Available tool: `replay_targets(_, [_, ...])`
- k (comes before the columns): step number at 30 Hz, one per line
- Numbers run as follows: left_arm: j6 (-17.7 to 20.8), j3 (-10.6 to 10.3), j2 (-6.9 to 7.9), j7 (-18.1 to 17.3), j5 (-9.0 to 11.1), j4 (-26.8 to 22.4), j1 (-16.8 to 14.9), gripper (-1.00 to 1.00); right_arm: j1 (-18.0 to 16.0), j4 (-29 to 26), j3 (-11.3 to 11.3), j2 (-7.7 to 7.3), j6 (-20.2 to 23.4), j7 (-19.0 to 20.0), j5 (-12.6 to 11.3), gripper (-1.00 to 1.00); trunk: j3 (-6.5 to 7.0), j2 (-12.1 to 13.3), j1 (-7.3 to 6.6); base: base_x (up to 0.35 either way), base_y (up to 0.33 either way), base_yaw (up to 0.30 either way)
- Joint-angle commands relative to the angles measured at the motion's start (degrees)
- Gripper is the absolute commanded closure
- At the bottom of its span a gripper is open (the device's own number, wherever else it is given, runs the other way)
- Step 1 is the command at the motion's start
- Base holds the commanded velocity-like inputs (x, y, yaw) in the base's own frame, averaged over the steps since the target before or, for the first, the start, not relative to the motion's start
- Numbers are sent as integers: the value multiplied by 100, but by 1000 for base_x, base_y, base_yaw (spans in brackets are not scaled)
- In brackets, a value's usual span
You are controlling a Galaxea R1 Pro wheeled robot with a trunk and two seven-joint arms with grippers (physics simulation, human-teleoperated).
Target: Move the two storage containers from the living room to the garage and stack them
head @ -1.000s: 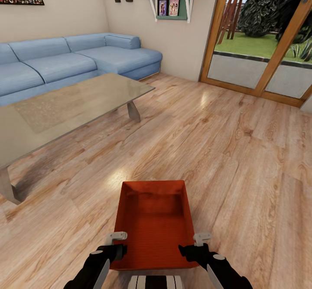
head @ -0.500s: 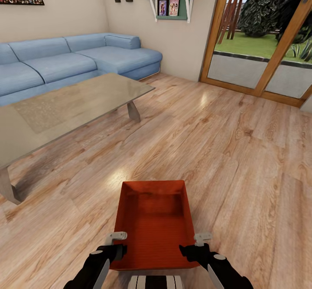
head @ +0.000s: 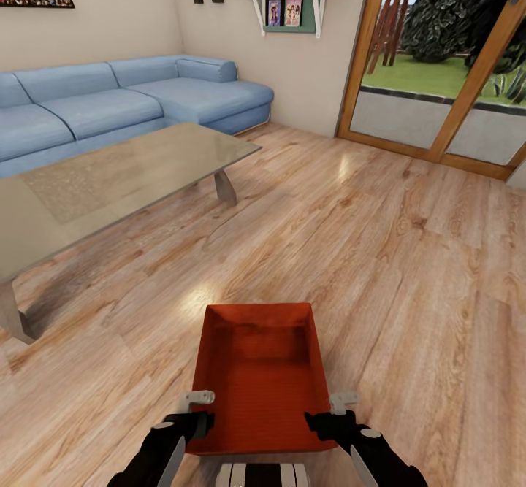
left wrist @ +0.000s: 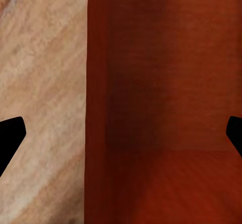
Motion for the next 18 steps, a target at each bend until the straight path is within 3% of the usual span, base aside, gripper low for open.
replay_targets(1, [30, -12, 1, 39, 33, -8, -1, -100, 0, -12, 9, -2, 34, -24, -14, -100, -23, -43, 21, 0, 0, 0])
replay_targets(4, [31, -13, 0, 39, 33, -8, -1, -100, 0, -12, 12, -2, 34, -61, -12, -100, -77, -163, 87, 0, 0, 0])
replay_targets(18, [26, -9, 14, 39, 43, -9, -1, -100, 0, -12, 9, -2, 29, -79, -11, -100, -77, -163, 87, 0, 0, 0])
